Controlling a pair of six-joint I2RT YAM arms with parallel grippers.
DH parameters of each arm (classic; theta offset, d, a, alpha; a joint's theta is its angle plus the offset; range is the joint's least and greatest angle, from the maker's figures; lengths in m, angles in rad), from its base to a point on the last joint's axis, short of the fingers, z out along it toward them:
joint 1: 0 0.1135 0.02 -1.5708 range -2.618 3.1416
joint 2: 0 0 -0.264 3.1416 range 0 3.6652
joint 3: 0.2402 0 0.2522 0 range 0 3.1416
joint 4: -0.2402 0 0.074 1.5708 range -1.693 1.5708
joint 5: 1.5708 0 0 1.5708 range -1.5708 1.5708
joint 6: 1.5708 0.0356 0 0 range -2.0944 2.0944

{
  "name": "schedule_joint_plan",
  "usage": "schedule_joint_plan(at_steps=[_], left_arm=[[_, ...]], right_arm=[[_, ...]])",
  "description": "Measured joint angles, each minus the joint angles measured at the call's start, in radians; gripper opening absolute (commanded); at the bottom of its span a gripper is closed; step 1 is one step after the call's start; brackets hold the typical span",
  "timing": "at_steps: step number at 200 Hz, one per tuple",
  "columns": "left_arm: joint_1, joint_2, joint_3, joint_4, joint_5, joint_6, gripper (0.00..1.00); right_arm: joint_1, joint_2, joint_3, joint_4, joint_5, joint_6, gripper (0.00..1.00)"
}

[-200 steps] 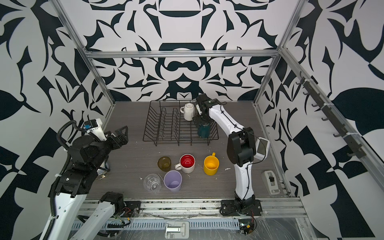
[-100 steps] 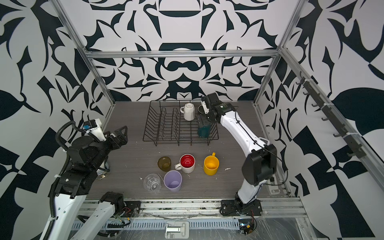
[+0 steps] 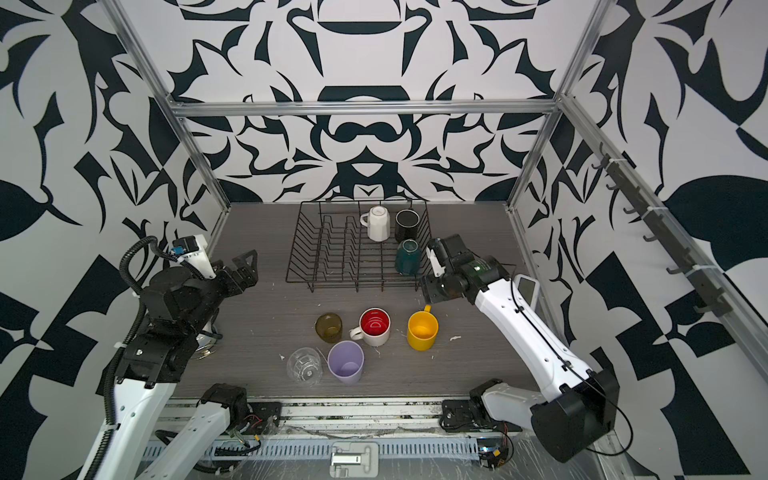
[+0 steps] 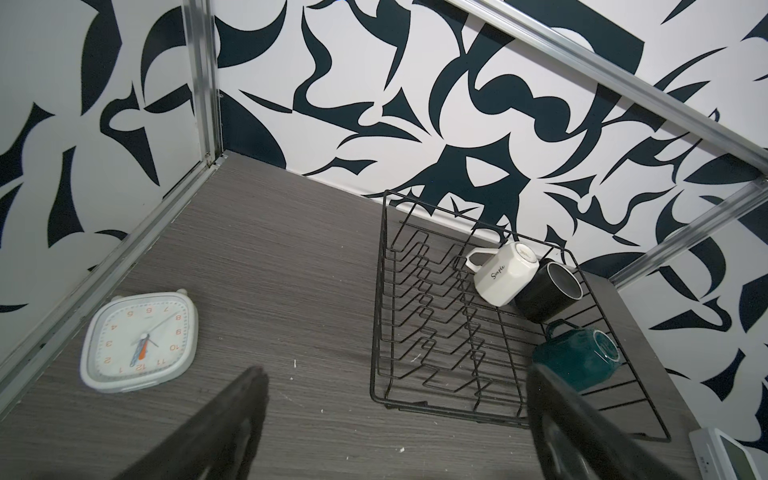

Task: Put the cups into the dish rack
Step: 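Move the right gripper down toward the yellow mug on the table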

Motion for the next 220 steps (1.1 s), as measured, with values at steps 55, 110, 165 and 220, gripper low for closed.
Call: schedule_joint_plan(at_steps=[55, 110, 165, 220], left_arm=[[0.0, -0.002, 0.0, 0.002, 0.0, -0.004, 0.99], [0.0, -0.008, 0.0, 0.003, 0.0, -0.011, 0.99], [0.0, -0.007, -0.002, 0.015, 0.008, -0.011, 0.99], [0.0, -0.013, -0.02, 0.023, 0.007, -0.011, 0.99]], right_arm=[[0.1, -0.01, -0.032, -0.049, -0.008, 0.079, 0.56], [0.116, -0.011, -0.131, -0.052, 0.008, 0.181, 0.54], [0.116, 0.016, -0.172, -0.014, 0.025, 0.231, 0.49], [0.116, 0.104, -0.203, 0.062, 0.027, 0.241, 0.43]])
